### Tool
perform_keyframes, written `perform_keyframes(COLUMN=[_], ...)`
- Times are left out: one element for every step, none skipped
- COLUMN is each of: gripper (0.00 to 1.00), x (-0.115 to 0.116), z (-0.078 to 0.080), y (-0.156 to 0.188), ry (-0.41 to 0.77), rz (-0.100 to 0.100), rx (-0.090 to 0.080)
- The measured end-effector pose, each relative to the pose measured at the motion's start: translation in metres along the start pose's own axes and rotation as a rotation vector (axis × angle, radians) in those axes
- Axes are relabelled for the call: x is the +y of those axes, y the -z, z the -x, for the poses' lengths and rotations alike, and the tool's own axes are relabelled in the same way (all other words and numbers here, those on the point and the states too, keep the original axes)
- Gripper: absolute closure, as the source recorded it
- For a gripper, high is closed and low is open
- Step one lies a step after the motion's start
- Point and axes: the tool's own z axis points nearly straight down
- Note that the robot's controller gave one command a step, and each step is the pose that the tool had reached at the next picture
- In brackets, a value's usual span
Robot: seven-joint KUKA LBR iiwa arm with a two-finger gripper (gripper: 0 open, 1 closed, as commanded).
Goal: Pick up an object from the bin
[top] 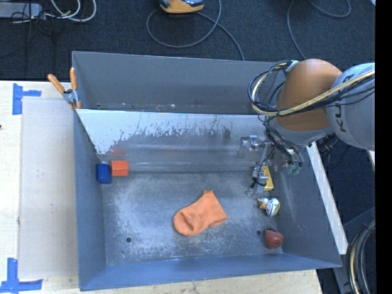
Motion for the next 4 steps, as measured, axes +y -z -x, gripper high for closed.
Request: perform_keyframes(gripper=[0.0, 0.0, 0.0, 0.0], x=[0.0, 0.054, 0.095, 0.093], z=[0.002, -0.025, -0.026, -0.069], y=[0.005, -0.051, -0.071, -0.067], ry=[0.001, -0.005, -0.004, 0.099], rz=[-0.001, -0.001, -0.001, 0.0], rx=[-0.007, -0.005, 0.0, -0.006])
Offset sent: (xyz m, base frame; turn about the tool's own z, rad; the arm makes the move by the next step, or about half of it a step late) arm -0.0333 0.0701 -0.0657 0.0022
